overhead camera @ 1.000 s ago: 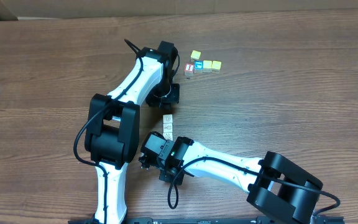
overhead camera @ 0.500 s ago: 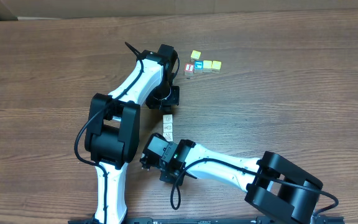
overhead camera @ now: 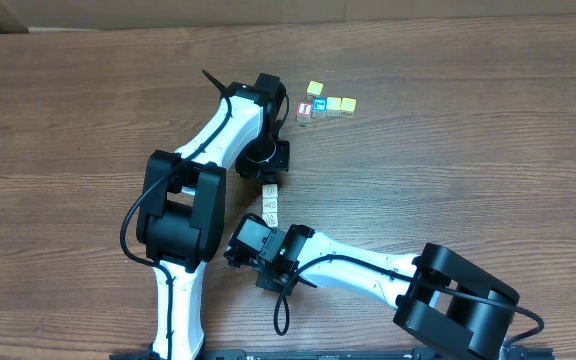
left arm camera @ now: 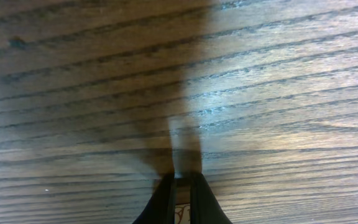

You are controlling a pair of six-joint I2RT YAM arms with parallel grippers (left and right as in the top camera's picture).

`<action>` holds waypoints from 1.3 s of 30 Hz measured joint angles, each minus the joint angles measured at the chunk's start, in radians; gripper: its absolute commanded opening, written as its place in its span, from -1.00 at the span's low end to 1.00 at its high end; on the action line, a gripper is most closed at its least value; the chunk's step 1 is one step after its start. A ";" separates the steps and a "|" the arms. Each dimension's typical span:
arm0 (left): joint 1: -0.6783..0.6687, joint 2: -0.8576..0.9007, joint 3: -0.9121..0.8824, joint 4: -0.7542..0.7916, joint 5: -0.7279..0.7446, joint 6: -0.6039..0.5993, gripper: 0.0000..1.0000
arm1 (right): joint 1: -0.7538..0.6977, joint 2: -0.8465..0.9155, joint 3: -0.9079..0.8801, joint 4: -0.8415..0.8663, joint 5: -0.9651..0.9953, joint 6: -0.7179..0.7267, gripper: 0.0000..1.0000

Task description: Flip 5 blocks

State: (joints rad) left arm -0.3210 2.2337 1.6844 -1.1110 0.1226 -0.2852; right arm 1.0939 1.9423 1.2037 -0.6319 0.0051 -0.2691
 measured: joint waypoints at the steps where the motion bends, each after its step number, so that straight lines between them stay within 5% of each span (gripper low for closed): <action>1: 0.000 0.000 0.000 0.000 0.001 0.000 -0.92 | 0.000 0.000 0.000 0.005 0.003 0.001 -0.92; 39: 0.000 0.000 -0.001 0.080 0.009 -0.004 -0.92 | -0.039 0.000 -0.001 0.068 0.025 0.003 -0.92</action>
State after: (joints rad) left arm -0.3210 2.2333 1.6833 -1.0313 0.1314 -0.2890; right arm 1.0554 1.9423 1.2030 -0.5644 0.0303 -0.2661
